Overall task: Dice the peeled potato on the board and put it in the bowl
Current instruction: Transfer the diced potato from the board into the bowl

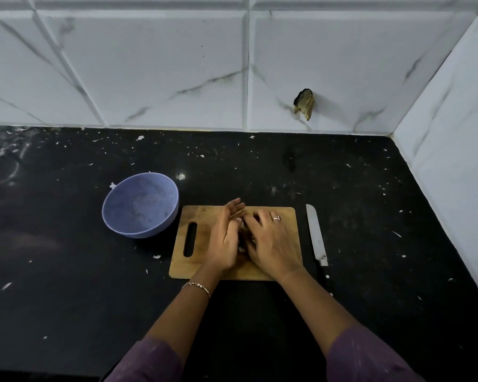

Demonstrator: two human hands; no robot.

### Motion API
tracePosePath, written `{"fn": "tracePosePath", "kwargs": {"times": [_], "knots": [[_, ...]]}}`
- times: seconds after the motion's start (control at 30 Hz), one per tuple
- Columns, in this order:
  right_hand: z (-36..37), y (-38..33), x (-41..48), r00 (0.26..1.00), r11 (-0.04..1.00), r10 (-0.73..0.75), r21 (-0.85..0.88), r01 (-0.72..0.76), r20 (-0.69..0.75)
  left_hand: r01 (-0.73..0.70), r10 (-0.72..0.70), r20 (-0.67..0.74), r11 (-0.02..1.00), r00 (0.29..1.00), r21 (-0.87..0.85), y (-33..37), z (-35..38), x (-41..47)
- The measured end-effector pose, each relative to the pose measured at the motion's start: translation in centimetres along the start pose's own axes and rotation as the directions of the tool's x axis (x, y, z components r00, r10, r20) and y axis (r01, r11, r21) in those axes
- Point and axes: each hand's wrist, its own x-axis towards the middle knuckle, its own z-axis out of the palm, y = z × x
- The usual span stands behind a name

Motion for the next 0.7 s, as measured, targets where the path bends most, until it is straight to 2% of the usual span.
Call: {"fn": "tracePosePath", "kwargs": {"times": [0.27,0.5,0.63,0.7], "knots": [[-0.1,-0.5,0.8,1.000,0.997,0.000,0.077,0.002,-0.018,0.004,-0.004,0.028,1.000,1.000,0.014,0.2,-0.3,0.0],[-0.7,-0.5,1.9,0.996,0.993,0.081,0.089,-0.078,-0.027,-0.017,0.016,0.039,0.999,0.999,0.027,0.2,-0.7,0.3],[-1.4,-0.9,2.6,0.961,0.935,0.246,0.291,-0.201,-0.126,-0.049,0.048,0.009,0.997,0.999,0.057,0.2,-0.6,0.3],[-2.1,-1.2,3.0,0.924,0.842,0.370,0.457,-0.287,-0.100,-0.077,0.081,-0.048,0.994,0.996,0.078,0.4,-0.3,-0.1]]}}
